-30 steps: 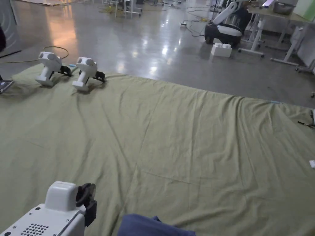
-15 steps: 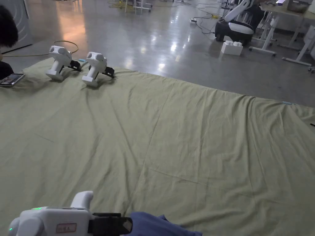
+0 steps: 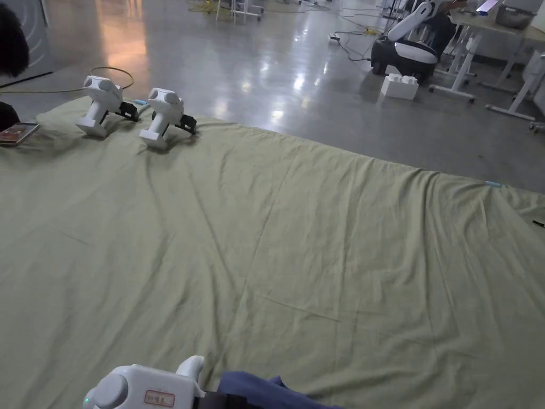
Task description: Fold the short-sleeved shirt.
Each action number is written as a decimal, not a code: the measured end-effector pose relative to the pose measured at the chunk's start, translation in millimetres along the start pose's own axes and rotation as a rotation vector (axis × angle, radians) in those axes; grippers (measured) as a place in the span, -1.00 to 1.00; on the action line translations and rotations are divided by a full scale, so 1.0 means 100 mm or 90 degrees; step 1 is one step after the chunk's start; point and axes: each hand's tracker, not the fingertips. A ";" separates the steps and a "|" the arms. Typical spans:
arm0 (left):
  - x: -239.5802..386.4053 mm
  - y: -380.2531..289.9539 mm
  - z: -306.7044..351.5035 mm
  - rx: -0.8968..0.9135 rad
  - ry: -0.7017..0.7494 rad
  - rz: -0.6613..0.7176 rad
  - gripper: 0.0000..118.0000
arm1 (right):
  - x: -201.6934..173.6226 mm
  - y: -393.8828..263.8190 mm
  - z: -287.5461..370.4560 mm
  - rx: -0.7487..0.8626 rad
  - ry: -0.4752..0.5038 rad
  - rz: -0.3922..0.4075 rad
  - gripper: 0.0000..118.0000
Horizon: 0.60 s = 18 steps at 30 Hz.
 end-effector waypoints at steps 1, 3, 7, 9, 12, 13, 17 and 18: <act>-0.05 0.00 0.02 0.000 -0.003 0.006 -0.23 | 0.01 0.00 0.00 0.000 0.001 -0.001 -0.88; -0.15 0.00 0.06 -0.001 -0.026 0.057 -0.36 | 0.01 0.00 0.00 0.003 0.009 -0.002 -0.88; -0.12 0.00 0.05 0.004 -0.015 0.055 -0.45 | -0.06 0.02 0.01 0.002 -0.002 0.022 -0.88; -0.05 0.01 0.08 0.007 -0.011 0.044 -0.49 | -0.05 0.08 0.03 0.000 -0.004 0.020 -0.88; 0.04 0.08 0.19 0.009 -0.029 0.044 -0.51 | 0.00 0.26 0.09 0.011 0.002 0.015 -0.88; 0.09 0.09 0.24 0.011 -0.028 0.037 -0.51 | 0.03 0.34 0.11 0.027 -0.003 0.017 -0.88; 0.20 0.23 0.59 0.016 -0.007 0.001 -0.51 | 0.27 0.84 0.24 0.110 -0.034 0.013 -0.88; 0.21 0.27 0.73 0.022 0.000 -0.003 -0.51 | 0.34 0.99 0.28 0.126 -0.042 0.012 -0.88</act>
